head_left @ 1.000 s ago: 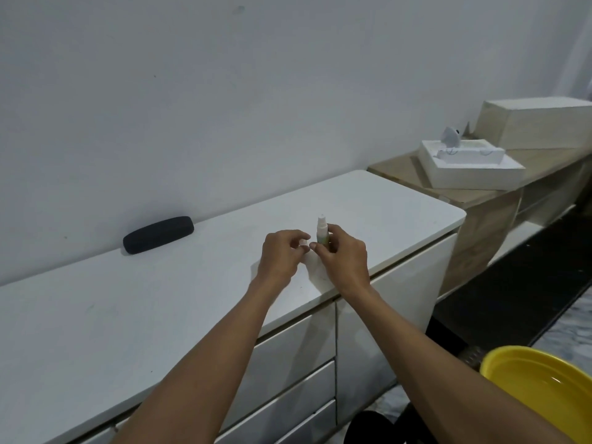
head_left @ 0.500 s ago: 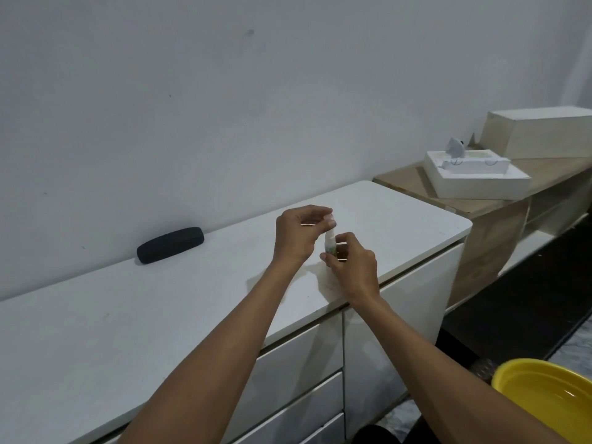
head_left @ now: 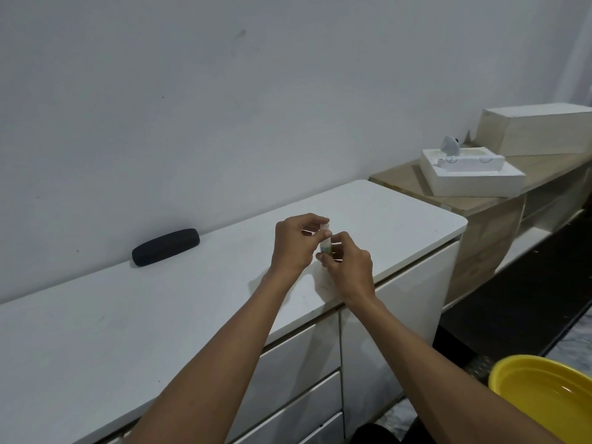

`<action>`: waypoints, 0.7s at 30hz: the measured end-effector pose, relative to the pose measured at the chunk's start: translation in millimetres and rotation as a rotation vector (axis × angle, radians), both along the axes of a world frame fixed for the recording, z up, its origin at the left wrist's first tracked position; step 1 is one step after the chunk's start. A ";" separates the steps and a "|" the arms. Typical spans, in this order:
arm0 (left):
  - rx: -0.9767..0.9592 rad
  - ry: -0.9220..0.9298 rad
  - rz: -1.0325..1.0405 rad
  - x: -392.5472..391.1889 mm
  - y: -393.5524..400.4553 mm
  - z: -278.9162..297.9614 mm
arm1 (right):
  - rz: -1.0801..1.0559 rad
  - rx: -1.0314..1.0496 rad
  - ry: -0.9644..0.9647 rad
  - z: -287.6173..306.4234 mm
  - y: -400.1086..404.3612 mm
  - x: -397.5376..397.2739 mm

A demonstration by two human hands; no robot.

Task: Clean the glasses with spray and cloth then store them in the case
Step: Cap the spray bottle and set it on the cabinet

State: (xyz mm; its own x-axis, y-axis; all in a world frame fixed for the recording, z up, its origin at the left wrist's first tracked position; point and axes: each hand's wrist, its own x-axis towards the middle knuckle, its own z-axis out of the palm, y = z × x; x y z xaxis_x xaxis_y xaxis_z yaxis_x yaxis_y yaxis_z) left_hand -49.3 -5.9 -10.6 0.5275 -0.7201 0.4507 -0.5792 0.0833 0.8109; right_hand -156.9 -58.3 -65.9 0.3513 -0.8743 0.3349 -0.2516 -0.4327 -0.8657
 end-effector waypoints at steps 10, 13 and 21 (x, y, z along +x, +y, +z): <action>0.023 -0.029 0.027 12.8 16.1 -6.8 | -0.018 -0.056 0.018 1.3 0.5 0.4; 0.123 -0.126 0.177 38.6 33.3 -15.3 | -0.020 -0.083 0.039 5.3 0.0 4.5; 0.512 -0.405 0.494 119.1 92.1 -45.6 | 0.084 -0.103 0.018 25.1 3.4 58.0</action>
